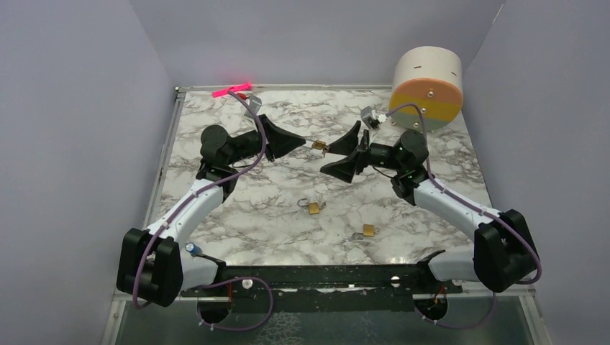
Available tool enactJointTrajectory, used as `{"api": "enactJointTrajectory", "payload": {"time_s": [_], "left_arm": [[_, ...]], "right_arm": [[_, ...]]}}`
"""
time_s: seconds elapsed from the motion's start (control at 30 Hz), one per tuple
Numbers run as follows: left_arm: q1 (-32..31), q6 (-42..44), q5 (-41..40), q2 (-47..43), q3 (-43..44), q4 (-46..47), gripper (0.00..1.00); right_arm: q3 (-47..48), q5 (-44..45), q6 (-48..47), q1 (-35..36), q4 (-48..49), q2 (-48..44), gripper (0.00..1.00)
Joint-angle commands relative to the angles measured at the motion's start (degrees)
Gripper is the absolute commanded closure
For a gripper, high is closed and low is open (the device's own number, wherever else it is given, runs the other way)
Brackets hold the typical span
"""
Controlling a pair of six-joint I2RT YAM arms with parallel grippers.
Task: Lock with the key
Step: Lock the lock.
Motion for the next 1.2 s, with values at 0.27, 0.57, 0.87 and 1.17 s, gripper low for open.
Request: {"api": "enactJointTrajectory", "payload": {"time_s": [0.27, 0.57, 0.87, 1.17], "left_arm": [[0.1, -4.3, -0.7, -1.0, -2.5, 7.8, 1.00], [0.1, -4.3, -0.3, -0.5, -3.6, 8.9, 1.00], [0.2, -4.2, -0.2, -0.9, -5.0, 9.5, 1.00], [0.3, -3.6, 0.4, -0.6, -5.5, 9.5, 1.00]], "right_arm": [[0.8, 6.3, -3.5, 2.6, 9.3, 3.9, 0.19], [3.4, 4.2, -0.3, 3.0, 13.6, 6.9, 0.26], [4.7, 2.7, 0.8, 4.3, 13.7, 8.0, 0.43], [4.7, 0.9, 3.5, 4.6, 14.0, 7.9, 0.54]]}}
